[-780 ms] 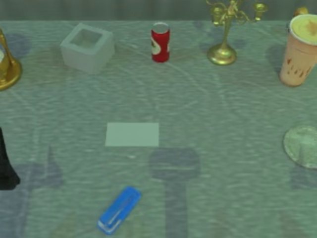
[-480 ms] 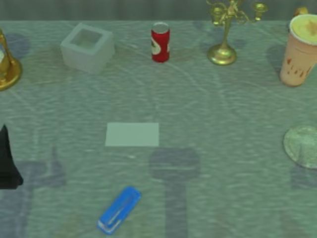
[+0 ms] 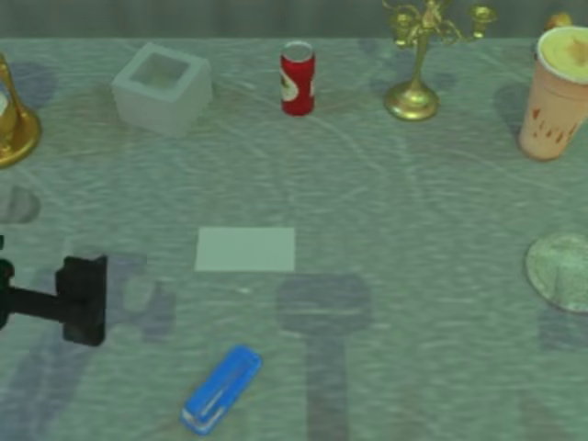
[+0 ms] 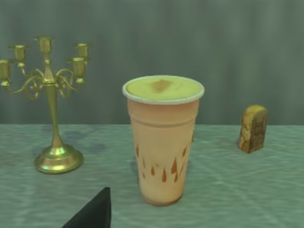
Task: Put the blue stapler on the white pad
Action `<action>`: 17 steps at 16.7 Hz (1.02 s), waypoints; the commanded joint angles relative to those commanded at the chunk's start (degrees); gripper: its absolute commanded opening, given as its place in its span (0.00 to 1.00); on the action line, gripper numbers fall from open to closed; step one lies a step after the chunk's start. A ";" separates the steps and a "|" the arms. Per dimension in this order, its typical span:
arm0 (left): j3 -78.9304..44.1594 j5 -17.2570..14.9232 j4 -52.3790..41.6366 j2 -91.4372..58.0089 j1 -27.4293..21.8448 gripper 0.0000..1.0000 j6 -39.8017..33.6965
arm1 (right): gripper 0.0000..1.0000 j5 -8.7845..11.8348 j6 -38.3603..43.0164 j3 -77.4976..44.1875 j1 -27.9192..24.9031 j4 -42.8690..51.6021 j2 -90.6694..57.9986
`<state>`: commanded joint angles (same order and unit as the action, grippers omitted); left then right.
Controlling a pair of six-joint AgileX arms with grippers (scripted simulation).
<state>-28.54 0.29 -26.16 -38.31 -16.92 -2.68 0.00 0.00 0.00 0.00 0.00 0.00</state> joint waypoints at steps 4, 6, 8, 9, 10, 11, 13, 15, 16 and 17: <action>-14.57 -0.05 -14.28 -22.10 -9.10 1.00 -1.26 | 1.00 0.00 0.00 0.00 0.00 0.00 0.00; -21.39 -0.14 -20.85 -31.46 -13.38 1.00 -1.84 | 1.00 0.00 0.00 0.00 0.00 0.00 0.00; -27.63 -0.18 -26.63 -39.83 -17.19 1.00 -2.37 | 1.00 0.00 0.00 0.00 0.00 0.00 0.00; -30.45 -0.17 -29.15 -43.67 -18.86 1.00 -2.62 | 1.00 0.00 0.00 0.00 0.00 0.00 0.00; -33.02 -0.13 -31.39 -47.15 -20.35 1.00 -2.84 | 1.00 0.00 0.00 0.00 0.00 0.00 0.00; -35.30 -0.09 -33.33 -50.15 -21.65 1.00 -3.04 | 1.00 0.00 0.00 0.00 0.00 0.00 0.00; -38.83 0.02 -36.25 -54.52 -23.63 1.00 -3.37 | 1.00 0.00 0.00 0.00 0.00 0.00 0.00; -40.75 0.10 -37.78 -56.79 -24.67 1.00 -3.55 | 1.00 0.00 0.00 0.00 0.00 0.00 0.00; -41.03 0.12 -38.00 -57.16 -24.82 1.00 -3.58 | 1.00 0.00 0.00 0.00 0.00 0.00 0.00; -41.03 0.12 -38.00 -57.16 -24.82 1.00 -3.58 | 1.00 0.00 0.00 0.00 0.00 0.00 0.00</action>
<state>-69.57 0.40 -64.16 -95.47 -41.74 -6.26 0.00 0.00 0.00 0.00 0.00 0.00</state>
